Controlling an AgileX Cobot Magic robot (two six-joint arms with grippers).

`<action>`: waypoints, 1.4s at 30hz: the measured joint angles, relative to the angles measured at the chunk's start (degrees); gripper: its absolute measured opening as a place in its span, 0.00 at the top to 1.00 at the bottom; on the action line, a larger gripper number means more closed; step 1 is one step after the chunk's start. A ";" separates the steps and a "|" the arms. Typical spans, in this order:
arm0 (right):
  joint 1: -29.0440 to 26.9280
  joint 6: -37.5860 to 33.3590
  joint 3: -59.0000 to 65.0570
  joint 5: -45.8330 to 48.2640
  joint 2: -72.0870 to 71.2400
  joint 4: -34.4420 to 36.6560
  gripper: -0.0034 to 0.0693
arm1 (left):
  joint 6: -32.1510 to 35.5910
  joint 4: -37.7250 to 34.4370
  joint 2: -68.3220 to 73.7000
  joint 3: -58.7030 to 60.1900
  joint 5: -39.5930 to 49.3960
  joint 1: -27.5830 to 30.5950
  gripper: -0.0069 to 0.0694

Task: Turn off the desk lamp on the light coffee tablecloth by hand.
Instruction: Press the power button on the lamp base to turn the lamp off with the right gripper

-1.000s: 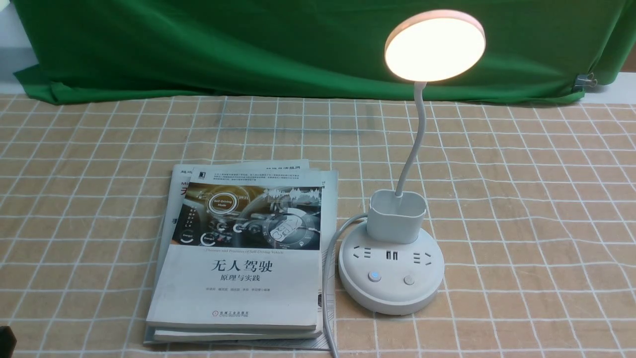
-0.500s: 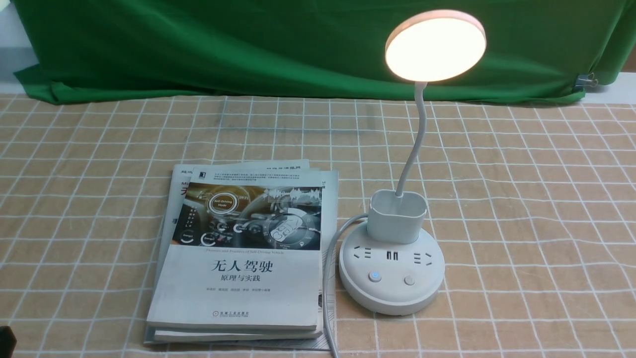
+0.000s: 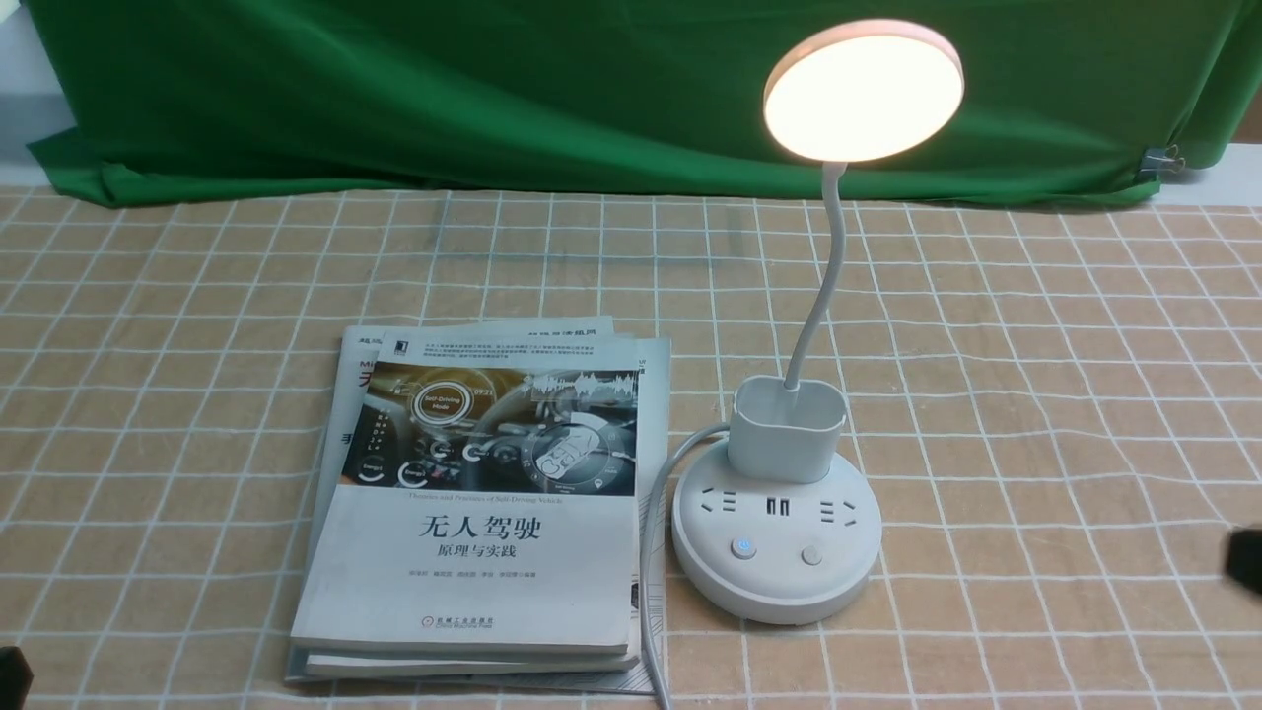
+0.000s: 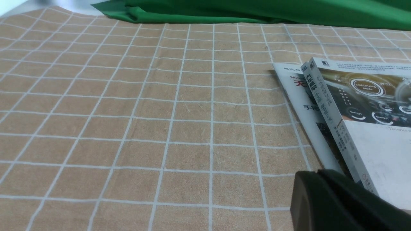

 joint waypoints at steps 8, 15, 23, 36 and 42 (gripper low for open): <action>4.51 -4.09 -9.13 5.31 23.93 -0.28 0.91 | 0.00 0.00 0.00 0.00 0.00 0.00 0.90; 16.57 -4.09 -19.45 3.80 41.05 -0.22 0.91 | 0.00 0.00 0.00 0.00 0.00 0.00 0.90; 18.35 -4.09 -28.67 1.99 52.76 -0.18 0.91 | 0.00 0.00 0.00 0.00 0.00 0.00 0.90; 18.35 -4.09 -30.11 -1.24 57.89 -0.32 0.91 | 0.00 0.00 0.00 0.00 0.00 0.00 0.90; 18.29 -4.09 -30.79 -1.41 60.53 -0.76 0.91 | 0.00 0.00 0.00 0.00 0.00 0.00 0.90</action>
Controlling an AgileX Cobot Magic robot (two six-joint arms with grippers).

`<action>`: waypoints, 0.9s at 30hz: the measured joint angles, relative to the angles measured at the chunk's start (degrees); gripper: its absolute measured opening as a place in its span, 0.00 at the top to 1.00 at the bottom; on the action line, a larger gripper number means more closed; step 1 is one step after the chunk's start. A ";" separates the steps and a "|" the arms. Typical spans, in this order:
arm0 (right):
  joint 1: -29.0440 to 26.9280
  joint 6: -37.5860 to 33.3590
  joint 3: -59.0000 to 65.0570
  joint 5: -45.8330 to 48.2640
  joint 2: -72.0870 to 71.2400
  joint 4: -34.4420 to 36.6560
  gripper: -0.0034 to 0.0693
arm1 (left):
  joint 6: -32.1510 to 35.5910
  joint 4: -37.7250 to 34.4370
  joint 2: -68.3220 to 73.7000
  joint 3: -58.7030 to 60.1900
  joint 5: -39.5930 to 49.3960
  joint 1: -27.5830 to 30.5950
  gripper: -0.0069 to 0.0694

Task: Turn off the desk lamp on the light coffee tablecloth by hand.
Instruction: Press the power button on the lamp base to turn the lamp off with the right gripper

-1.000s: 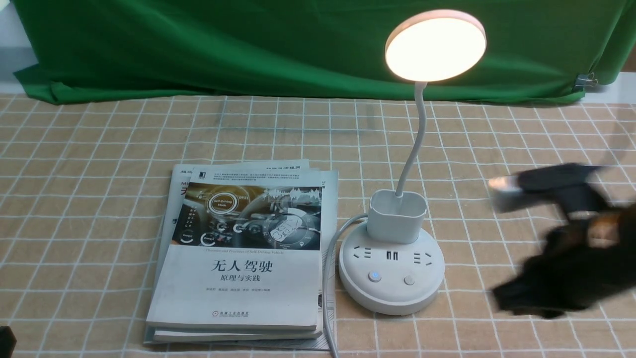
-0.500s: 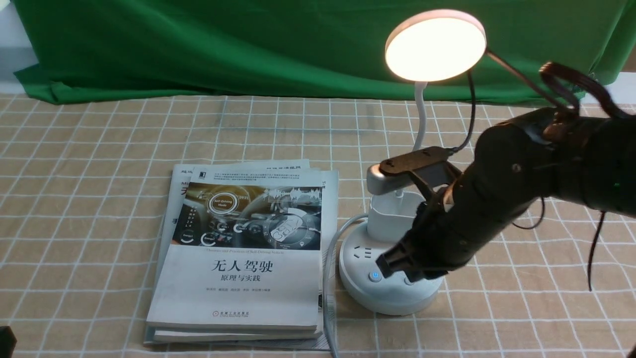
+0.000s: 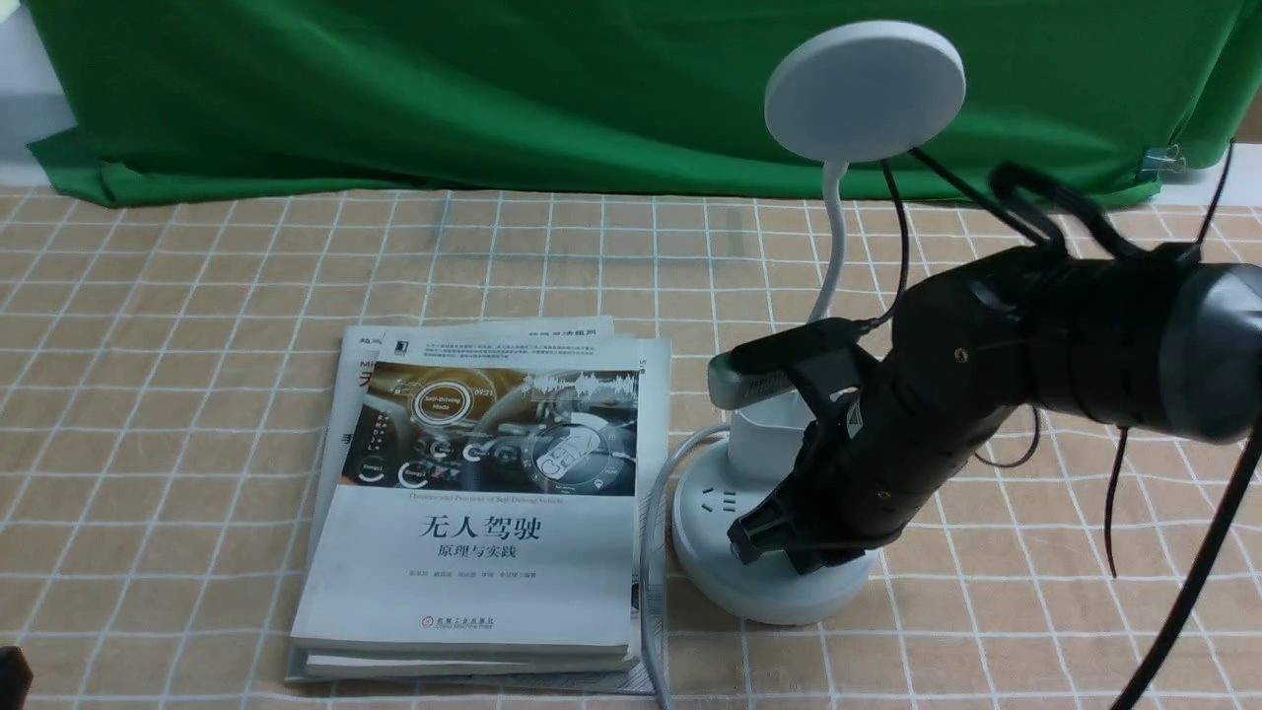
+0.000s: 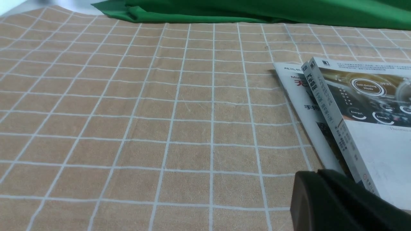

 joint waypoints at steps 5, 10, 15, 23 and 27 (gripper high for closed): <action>0.00 0.00 0.00 0.10 -0.60 -0.05 0.91 | 0.00 0.00 0.00 0.00 0.00 0.00 0.90; 0.00 0.00 0.18 0.41 -3.10 -0.23 0.91 | 0.00 0.00 0.00 0.00 0.00 0.00 0.90; 0.00 0.00 0.18 0.25 -4.26 -0.38 0.91 | 0.00 0.00 0.00 0.00 0.00 0.00 0.90; -0.15 0.00 0.03 -0.87 -0.09 -0.84 0.91 | 0.00 0.00 0.00 0.00 0.00 0.00 0.90; -0.19 0.00 -0.33 -1.00 0.39 -0.89 0.91 | 0.00 0.00 0.00 0.00 0.00 0.00 0.90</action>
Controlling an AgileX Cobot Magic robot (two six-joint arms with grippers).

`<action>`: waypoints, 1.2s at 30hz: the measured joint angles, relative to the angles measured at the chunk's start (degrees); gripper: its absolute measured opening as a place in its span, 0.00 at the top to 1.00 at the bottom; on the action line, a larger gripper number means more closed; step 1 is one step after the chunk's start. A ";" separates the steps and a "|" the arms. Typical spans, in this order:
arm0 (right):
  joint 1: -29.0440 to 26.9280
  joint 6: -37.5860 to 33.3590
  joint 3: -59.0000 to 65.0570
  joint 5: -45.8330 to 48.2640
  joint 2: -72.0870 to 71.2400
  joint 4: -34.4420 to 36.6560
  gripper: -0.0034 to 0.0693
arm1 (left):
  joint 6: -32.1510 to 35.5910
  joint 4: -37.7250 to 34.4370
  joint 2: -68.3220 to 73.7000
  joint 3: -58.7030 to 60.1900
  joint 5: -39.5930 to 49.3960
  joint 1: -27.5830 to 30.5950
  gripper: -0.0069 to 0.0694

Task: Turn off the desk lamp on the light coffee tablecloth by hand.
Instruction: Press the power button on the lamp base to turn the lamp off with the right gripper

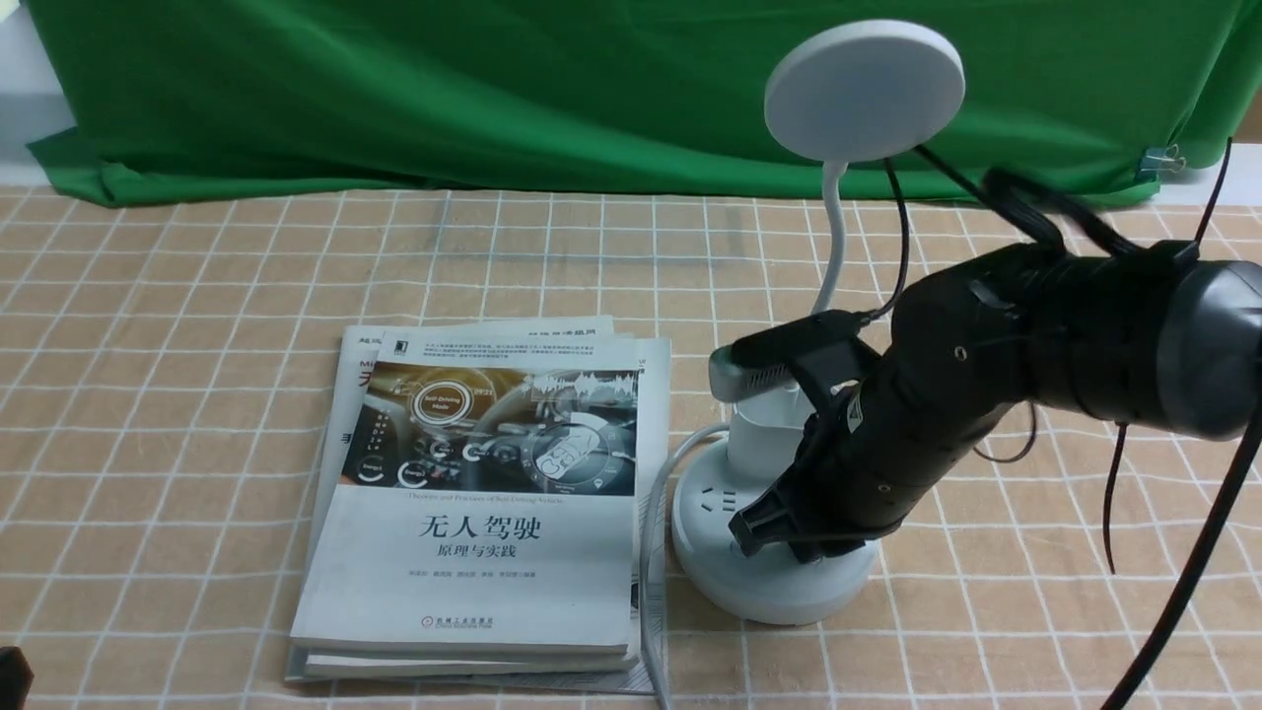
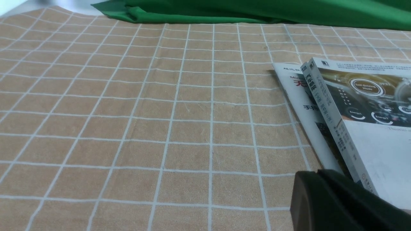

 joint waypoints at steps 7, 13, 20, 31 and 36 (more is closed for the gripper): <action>0.00 0.00 0.33 -0.24 -1.35 -0.61 0.91 | 0.00 0.00 0.00 0.00 0.00 0.00 0.90; 0.00 0.00 1.18 0.11 -5.71 -1.07 0.91 | 0.00 0.00 0.00 0.00 0.00 0.00 0.90; 0.00 1.61 6.35 -1.68 -14.61 -1.17 0.91 | 0.00 0.00 0.00 0.00 0.00 0.00 0.90; 0.00 1.61 3.11 1.63 -7.99 -0.77 0.91 | 0.00 0.00 0.00 0.00 0.00 0.00 0.90; 0.00 1.61 1.50 2.19 -5.91 -0.77 0.91 | 0.00 0.00 0.00 0.00 0.00 0.00 0.90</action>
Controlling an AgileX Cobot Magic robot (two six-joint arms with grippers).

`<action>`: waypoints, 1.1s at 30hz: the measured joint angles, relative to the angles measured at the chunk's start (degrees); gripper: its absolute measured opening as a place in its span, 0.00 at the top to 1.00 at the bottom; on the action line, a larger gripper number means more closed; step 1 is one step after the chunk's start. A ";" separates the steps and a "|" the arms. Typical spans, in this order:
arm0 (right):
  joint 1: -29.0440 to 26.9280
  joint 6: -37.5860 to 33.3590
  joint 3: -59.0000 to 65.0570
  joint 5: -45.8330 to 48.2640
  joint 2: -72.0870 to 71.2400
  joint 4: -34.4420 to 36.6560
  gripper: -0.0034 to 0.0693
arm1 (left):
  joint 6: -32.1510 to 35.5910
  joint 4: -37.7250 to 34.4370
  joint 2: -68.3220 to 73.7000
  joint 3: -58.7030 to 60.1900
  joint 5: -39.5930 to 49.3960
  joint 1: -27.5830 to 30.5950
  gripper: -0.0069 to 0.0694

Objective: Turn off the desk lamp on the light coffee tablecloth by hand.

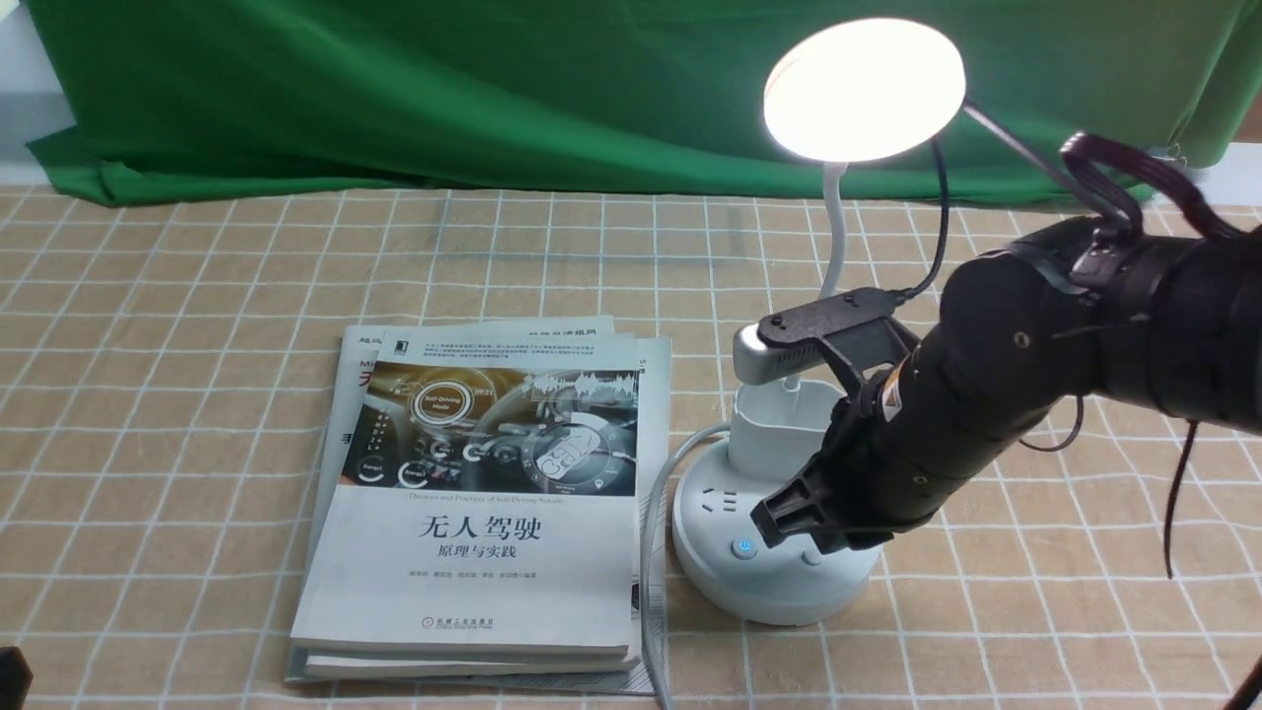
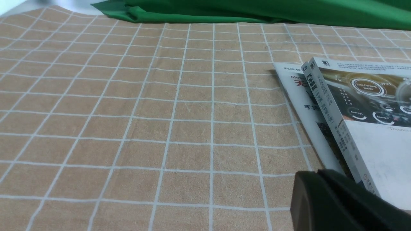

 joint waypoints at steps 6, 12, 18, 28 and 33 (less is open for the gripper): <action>0.00 -0.06 -0.14 -1.37 0.68 -0.06 0.91 | 0.00 0.00 0.00 0.00 0.00 0.00 0.90; 0.00 -0.11 -0.64 -2.56 5.17 -0.16 0.91 | 0.00 0.00 0.00 0.00 0.00 0.00 0.90; 0.00 -0.06 -1.26 -3.02 5.77 -0.35 0.91 | 0.00 0.00 0.00 0.00 0.00 0.00 0.90; 0.00 -0.01 0.96 -2.37 -4.17 -0.40 0.91 | 0.00 0.00 0.00 0.00 0.00 0.00 0.90; 0.00 0.25 6.48 -2.24 -12.78 -0.40 0.91 | 0.00 0.00 0.00 0.00 0.00 0.00 0.90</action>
